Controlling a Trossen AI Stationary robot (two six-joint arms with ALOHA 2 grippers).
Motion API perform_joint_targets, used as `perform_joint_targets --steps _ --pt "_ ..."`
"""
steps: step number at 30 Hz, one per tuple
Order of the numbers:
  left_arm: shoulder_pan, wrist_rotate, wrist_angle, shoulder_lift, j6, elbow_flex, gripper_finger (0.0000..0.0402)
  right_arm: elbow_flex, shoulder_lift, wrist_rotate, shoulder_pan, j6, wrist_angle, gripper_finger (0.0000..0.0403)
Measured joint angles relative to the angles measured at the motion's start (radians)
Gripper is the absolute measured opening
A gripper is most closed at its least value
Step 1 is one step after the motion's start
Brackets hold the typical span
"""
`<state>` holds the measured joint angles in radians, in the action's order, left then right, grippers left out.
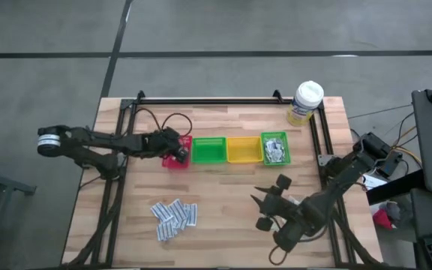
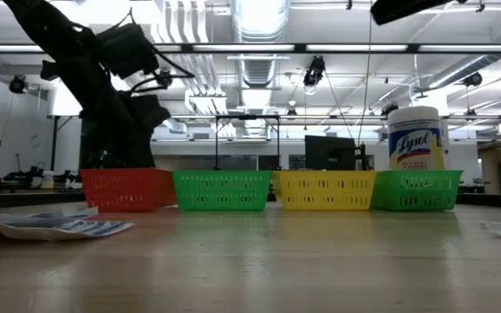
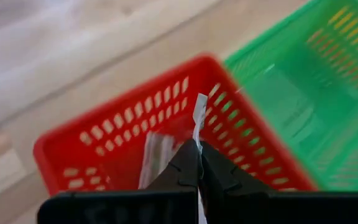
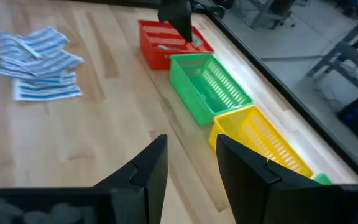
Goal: Pick & Place First Aid Supplies
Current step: Put the green bandage into the red bin
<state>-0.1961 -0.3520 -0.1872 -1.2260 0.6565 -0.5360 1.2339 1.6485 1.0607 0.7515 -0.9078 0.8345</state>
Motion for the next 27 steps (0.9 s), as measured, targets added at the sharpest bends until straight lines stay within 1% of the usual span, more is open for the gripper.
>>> perform_joint_targets --steps 6,12,16,19,22,27 --pt "0.001 0.025 -0.023 -0.041 0.053 0.001 0.0 -0.001 -0.04 -0.001 0.039 -0.01 0.0 0.0134" --pt "0.001 0.074 -0.023 -0.055 0.052 0.001 0.0001 -0.001 -0.059 0.0 0.056 -0.009 0.0 0.0127" --pt "0.001 0.083 -0.023 -0.055 0.047 0.001 0.0011 -0.002 -0.059 -0.004 0.056 -0.009 0.0 0.0131" --pt "0.001 0.092 -0.023 -0.055 0.032 0.001 0.0028 -0.004 -0.059 -0.019 0.056 -0.011 0.0 0.0135" --pt "0.001 0.093 -0.024 -0.054 0.029 0.001 0.0056 -0.004 -0.059 -0.023 0.056 -0.015 0.0 0.0138" --pt "0.001 0.109 -0.025 -0.037 0.027 -0.001 0.0109 -0.006 -0.059 -0.099 0.056 -0.008 0.001 0.0137"
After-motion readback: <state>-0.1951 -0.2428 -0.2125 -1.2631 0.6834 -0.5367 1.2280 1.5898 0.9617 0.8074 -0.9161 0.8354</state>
